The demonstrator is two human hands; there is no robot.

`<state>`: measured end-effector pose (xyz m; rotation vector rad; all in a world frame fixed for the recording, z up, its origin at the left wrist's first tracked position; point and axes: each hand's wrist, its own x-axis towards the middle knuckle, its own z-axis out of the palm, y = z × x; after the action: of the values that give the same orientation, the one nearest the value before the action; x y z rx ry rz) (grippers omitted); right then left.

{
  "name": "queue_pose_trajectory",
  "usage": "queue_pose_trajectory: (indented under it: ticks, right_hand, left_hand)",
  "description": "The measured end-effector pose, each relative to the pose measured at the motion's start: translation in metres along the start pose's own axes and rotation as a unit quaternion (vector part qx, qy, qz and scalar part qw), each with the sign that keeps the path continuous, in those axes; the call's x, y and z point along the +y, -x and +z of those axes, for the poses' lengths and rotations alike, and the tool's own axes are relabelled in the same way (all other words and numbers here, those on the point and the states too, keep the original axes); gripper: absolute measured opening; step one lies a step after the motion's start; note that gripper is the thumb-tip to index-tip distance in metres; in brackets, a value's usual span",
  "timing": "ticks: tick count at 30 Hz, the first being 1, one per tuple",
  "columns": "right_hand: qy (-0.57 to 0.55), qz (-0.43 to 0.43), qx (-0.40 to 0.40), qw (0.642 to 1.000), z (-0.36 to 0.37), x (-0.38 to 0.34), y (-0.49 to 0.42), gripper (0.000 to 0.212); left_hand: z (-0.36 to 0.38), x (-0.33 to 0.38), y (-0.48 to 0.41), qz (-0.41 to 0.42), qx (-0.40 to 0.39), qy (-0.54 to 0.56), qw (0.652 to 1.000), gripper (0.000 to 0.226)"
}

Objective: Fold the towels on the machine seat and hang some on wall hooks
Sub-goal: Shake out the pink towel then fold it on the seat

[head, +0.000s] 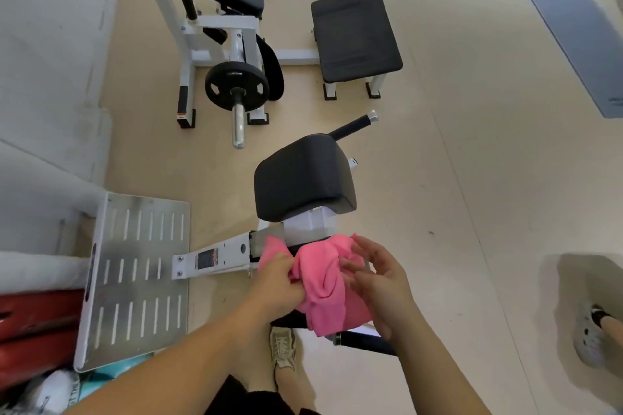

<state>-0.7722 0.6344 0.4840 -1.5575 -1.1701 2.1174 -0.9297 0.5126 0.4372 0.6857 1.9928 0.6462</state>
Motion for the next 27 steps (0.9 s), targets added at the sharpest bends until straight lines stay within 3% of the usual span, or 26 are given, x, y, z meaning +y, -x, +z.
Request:
queue_pose_trajectory:
  ticks: [3, 6, 9, 11, 14, 18, 21, 27]
  right_hand:
    - [0.06, -0.039, 0.01, 0.997, 0.011, -0.012, 0.001, 0.053]
    - [0.107, -0.054, 0.008, 0.993, 0.032, -0.032, 0.009, 0.04]
    - [0.205, -0.032, -0.119, 0.971, 0.068, -0.055, 0.03, 0.048]
    - [0.241, -0.034, -0.203, 0.948, 0.094, -0.069, 0.046, 0.057]
    - [0.241, -0.041, -0.268, 0.932, 0.127, -0.08, 0.065, 0.068]
    - [0.237, -0.084, -0.314, 0.916, 0.168, -0.088, 0.091, 0.05]
    - [0.241, -0.132, -0.296, 0.915, 0.198, -0.085, 0.102, 0.026]
    - [0.243, -0.13, -0.187, 0.943, 0.257, -0.07, 0.12, 0.015]
  left_hand:
    - [-0.035, 0.027, 0.019, -0.027, 0.016, 0.155, 0.987, 0.015]
    - [-0.077, 0.04, 0.042, -0.019, -0.02, 0.337, 0.941, 0.037]
    - [-0.108, 0.043, 0.066, -0.031, 0.001, 0.453, 0.891, 0.047]
    - [-0.123, 0.045, 0.083, -0.017, 0.013, 0.46, 0.887, 0.038]
    - [-0.143, 0.042, 0.113, -0.01, 0.054, 0.444, 0.894, 0.036]
    - [-0.174, 0.018, 0.149, 0.034, 0.08, 0.426, 0.9, 0.042]
    - [-0.191, -0.004, 0.174, 0.035, 0.123, 0.435, 0.891, 0.034]
    - [-0.231, -0.058, 0.215, -0.061, 0.31, 0.498, 0.808, 0.017]
